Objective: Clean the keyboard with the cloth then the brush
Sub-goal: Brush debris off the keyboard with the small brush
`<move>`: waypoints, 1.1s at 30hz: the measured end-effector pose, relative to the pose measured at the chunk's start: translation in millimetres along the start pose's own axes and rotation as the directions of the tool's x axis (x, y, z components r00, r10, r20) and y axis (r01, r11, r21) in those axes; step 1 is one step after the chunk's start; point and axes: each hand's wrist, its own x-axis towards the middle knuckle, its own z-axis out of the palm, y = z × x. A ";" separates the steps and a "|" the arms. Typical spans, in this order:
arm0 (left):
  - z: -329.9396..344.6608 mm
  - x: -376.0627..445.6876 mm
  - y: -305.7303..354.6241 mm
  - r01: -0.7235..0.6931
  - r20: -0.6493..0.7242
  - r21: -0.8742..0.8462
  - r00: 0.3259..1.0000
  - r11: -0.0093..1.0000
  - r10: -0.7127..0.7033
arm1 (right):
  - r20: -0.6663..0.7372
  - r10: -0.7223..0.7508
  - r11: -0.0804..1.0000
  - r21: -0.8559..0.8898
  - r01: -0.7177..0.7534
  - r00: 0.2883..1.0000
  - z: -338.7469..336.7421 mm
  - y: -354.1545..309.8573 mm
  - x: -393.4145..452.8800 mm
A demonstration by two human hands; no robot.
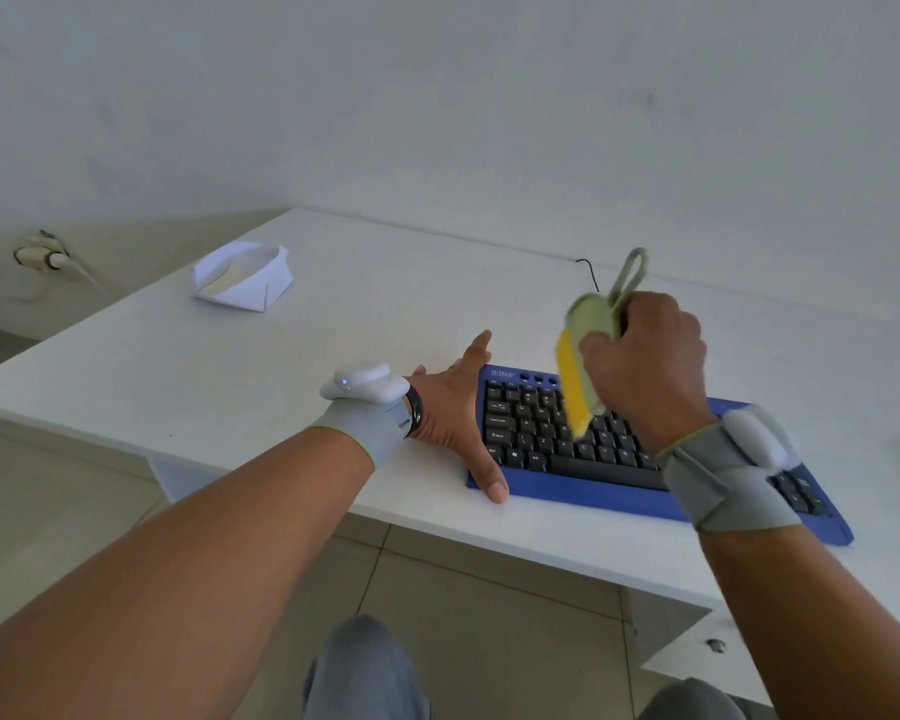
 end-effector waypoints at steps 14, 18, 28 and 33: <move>2.1 -3.3 -0.2 -0.057 -0.043 -0.043 0.998 0.997 0.055 | 0.056 0.024 0.997 0.077 -0.028 0.998 7.3 -9.1 -1.0; 2.7 -1.8 -1.5 -0.049 -0.045 -0.034 0.998 0.998 0.048 | 0.093 0.023 0.997 0.074 -0.030 0.995 24.2 -13.9 -8.2; 7.5 -1.7 -3.5 -0.050 -0.066 -0.055 0.997 0.997 0.046 | -0.044 0.022 0.982 0.190 -0.013 0.999 32.6 -11.2 8.8; 6.4 -1.4 -4.1 -0.066 -0.055 -0.039 0.996 0.997 0.063 | 0.099 0.041 0.986 0.159 -0.056 0.994 9.9 -6.9 -3.4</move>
